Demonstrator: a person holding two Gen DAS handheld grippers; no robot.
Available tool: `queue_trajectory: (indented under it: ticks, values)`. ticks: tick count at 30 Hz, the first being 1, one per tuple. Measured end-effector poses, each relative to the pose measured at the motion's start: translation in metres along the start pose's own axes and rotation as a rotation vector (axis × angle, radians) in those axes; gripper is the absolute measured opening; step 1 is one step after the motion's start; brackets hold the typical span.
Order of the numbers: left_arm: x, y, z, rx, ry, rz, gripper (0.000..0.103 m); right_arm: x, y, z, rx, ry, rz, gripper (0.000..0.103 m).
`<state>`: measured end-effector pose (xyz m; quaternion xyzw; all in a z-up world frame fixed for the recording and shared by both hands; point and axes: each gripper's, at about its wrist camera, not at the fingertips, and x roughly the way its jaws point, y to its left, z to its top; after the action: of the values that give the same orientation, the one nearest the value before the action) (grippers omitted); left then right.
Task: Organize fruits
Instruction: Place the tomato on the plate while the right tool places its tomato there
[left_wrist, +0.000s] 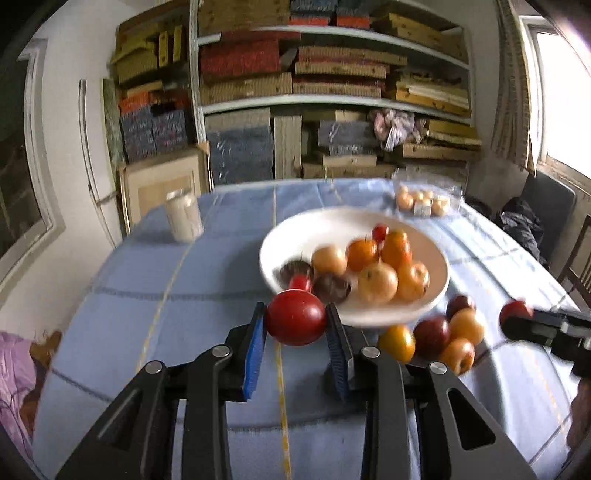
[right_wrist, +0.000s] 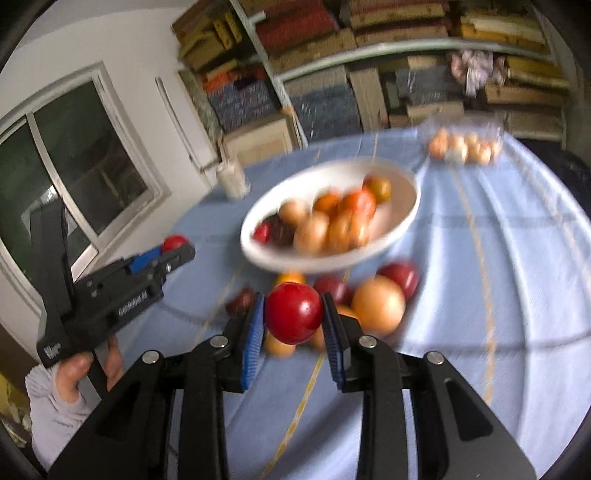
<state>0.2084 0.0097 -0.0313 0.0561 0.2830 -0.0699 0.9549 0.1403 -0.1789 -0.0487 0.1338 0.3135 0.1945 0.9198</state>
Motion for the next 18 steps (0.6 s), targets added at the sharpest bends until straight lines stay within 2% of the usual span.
queue_trajectory:
  ticks: [4, 8, 14, 18]
  values:
    - [0.008, -0.005, 0.025, 0.010, -0.030, 0.003, 0.032, -0.005, -0.004, 0.045, -0.013, -0.080, -0.021, 0.030]
    - [0.034, -0.009, 0.046, 0.011, -0.026, -0.001, 0.032, 0.015, -0.009, 0.077, -0.020, -0.104, -0.042, 0.030]
    - [0.091, -0.008, 0.058, 0.000, 0.034, -0.005, 0.032, 0.084, -0.020, 0.098, -0.039, -0.035, -0.092, 0.030]
    - [0.131, -0.002, 0.064, -0.043, 0.086, -0.033, 0.032, 0.127, -0.030, 0.090, -0.063, 0.034, -0.139, 0.030]
